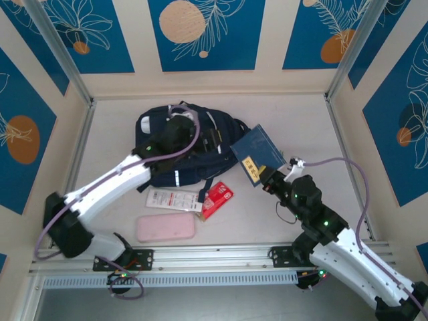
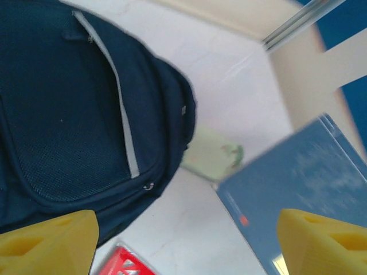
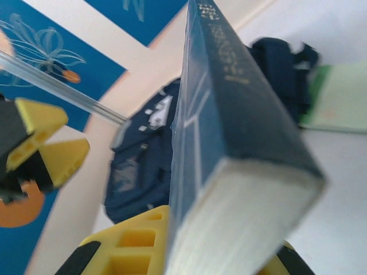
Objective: Pack the student bag
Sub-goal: Open the student bag at the center of the table.
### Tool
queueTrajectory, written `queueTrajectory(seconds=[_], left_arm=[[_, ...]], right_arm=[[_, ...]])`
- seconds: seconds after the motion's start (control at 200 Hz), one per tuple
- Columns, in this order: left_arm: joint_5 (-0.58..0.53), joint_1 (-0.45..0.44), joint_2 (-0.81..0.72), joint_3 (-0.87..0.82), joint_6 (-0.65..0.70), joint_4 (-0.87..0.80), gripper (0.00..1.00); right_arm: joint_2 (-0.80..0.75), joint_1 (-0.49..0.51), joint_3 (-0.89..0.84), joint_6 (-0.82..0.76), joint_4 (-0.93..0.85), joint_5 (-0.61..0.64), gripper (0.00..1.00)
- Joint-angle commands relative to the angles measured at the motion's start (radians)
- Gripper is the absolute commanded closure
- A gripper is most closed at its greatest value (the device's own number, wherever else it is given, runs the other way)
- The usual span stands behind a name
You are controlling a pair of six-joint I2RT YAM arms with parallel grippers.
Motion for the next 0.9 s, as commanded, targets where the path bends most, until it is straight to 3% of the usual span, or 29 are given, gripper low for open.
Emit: queueTrajectory(seconds=[0.0, 0.23, 0.48, 0.71, 0.8, 0.895], left_arm=[[0.087, 0.040, 0.166, 0.126, 0.105, -0.177, 0.19], [0.097, 0.116, 0.448, 0.397, 0.167, -0.214, 0.22], [0.169, 0.143, 0.697, 0.670, 0.199, -0.291, 0.26], [0.205, 0.158, 0.817, 0.753, 0.154, -0.299, 0.31], [0.249, 0.166, 0.831, 0.762, 0.129, -0.280, 0.40], [0.314, 0.166, 0.828, 0.760, 0.131, -0.238, 0.65]], right_arm=[[-0.066, -0.013, -0.042, -0.032, -0.111, 0.047, 1.00], [-0.130, -0.038, -0.101, -0.038, -0.151, 0.005, 1.00], [-0.227, -0.062, -0.174, -0.026, -0.169, -0.039, 1.00], [-0.296, -0.118, -0.179, -0.029, -0.205, -0.080, 1.00], [-0.295, -0.138, -0.183, -0.030, -0.193, -0.116, 1.00], [-0.295, -0.154, -0.185, -0.030, -0.196, -0.134, 1.00]])
